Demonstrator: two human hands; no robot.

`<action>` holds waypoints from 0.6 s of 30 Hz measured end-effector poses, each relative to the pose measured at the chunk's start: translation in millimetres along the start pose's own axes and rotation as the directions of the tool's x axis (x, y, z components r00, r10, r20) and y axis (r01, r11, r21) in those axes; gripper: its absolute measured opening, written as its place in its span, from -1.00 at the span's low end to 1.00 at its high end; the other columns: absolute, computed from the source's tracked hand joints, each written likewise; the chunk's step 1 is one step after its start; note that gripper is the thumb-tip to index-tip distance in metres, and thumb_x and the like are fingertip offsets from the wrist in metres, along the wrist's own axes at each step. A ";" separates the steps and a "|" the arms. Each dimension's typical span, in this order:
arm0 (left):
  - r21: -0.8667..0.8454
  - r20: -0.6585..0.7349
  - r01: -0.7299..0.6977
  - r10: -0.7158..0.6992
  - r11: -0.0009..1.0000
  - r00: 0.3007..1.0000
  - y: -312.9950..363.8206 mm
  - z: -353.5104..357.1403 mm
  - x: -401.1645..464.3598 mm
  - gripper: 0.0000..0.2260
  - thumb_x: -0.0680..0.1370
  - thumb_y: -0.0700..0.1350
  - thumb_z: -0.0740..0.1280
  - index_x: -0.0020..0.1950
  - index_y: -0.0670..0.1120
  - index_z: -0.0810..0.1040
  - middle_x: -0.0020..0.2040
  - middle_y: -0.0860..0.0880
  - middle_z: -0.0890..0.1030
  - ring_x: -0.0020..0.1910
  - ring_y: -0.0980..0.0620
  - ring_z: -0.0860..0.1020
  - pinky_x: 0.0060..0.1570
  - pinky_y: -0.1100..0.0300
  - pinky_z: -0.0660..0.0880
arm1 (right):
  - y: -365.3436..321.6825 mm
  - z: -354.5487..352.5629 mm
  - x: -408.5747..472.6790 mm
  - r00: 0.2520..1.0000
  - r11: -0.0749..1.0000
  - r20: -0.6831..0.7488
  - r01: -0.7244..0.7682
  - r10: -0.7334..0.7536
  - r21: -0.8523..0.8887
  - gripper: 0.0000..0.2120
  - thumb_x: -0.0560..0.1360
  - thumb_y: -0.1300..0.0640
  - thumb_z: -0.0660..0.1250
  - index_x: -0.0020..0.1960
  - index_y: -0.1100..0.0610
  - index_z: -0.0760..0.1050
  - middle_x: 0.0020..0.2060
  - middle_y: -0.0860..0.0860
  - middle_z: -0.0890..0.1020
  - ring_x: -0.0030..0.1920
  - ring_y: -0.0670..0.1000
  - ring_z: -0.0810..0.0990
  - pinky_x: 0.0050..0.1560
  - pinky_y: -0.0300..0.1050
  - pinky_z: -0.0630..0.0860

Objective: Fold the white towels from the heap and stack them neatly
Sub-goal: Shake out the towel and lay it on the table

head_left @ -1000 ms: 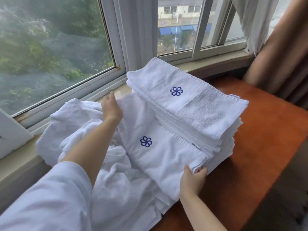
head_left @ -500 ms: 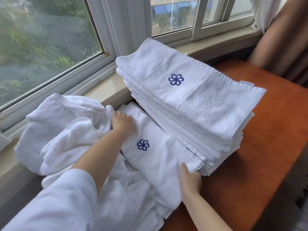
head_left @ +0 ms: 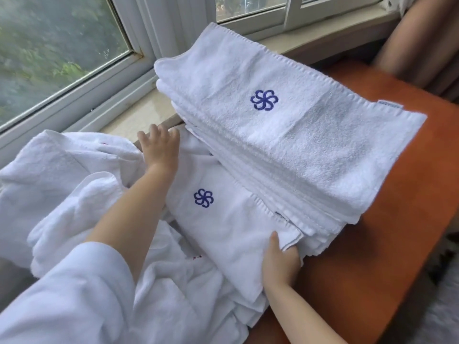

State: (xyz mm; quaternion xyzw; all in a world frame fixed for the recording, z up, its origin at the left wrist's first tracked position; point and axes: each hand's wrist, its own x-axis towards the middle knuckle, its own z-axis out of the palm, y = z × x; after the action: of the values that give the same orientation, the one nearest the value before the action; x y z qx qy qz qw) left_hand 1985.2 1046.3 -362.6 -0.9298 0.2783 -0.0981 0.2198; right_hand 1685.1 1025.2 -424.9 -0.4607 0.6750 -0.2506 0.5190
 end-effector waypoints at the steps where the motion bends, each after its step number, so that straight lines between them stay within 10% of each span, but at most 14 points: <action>1: 0.072 0.033 0.007 -0.009 0.997 0.999 -1.6 2.9 -2.9 -0.47 0.43 -0.17 0.37 0.37 -0.03 0.31 0.32 -0.13 0.27 0.33 -0.18 0.24 0.35 -0.29 0.19 | 0.2 -1.0 -0.2 1.000 1.000 -0.001 0.003 -0.003 -0.009 -0.94 0.57 0.04 0.30 -0.05 0.02 0.48 -0.30 -0.24 0.49 -0.32 -0.28 0.43 -0.34 -0.34 0.32; 5: 0.136 0.085 -0.231 0.221 0.963 0.971 13.7 -3.1 -19.7 -0.62 0.51 -0.15 0.28 0.32 -0.05 0.40 0.26 -0.11 0.39 0.34 -0.15 0.30 0.38 -0.30 0.13 | -1.5 -6.7 0.8 1.000 1.000 -0.001 0.002 -0.002 0.001 -0.87 0.56 0.02 0.32 0.02 0.06 0.49 -0.25 -0.16 0.53 -0.22 -0.04 0.52 -0.12 -0.19 0.39; 9: -0.283 0.361 -0.312 0.402 0.907 0.841 43.0 -21.4 -56.2 -0.66 0.57 -0.12 0.20 0.34 -0.13 0.38 0.13 -0.11 0.50 0.11 -0.14 0.51 -0.08 0.09 0.40 | 3.9 -13.8 -3.1 0.996 0.999 -0.074 0.046 -0.044 0.021 -0.78 0.59 -0.06 0.25 0.03 0.08 0.50 -0.21 -0.09 0.55 -0.18 0.01 0.51 -0.12 -0.17 0.36; 14: -0.314 0.565 -0.308 0.437 0.898 0.700 57.7 -30.2 -117.2 -0.34 0.54 0.23 0.21 0.55 0.13 0.00 0.52 -0.17 0.08 0.43 -0.29 0.20 0.32 -0.25 0.27 | -1.8 -24.2 0.7 0.985 0.986 -0.053 -0.166 0.165 -0.032 -0.63 0.57 -0.01 0.29 0.20 0.27 0.48 0.09 0.20 0.60 0.01 0.21 0.59 -0.10 -0.10 0.38; 18: -0.310 0.519 -0.394 0.502 0.865 0.692 53.1 -53.7 -155.1 -0.58 0.57 -0.03 0.19 0.42 -0.06 0.31 0.37 -0.13 0.40 0.31 -0.18 0.41 0.25 -0.04 0.41 | -5.7 -30.3 -15.1 0.956 0.961 0.128 -0.273 0.264 0.055 -0.53 0.46 0.00 0.44 0.25 0.22 0.44 0.09 0.13 0.59 0.05 0.17 0.59 0.03 -0.03 0.50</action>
State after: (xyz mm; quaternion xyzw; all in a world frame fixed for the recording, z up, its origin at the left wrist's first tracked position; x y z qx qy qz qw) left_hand 1815.6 1074.6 -349.1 -0.8326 0.4234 0.2737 0.2296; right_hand 1659.6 1031.7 -403.0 -0.3599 0.6896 -0.1739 0.6039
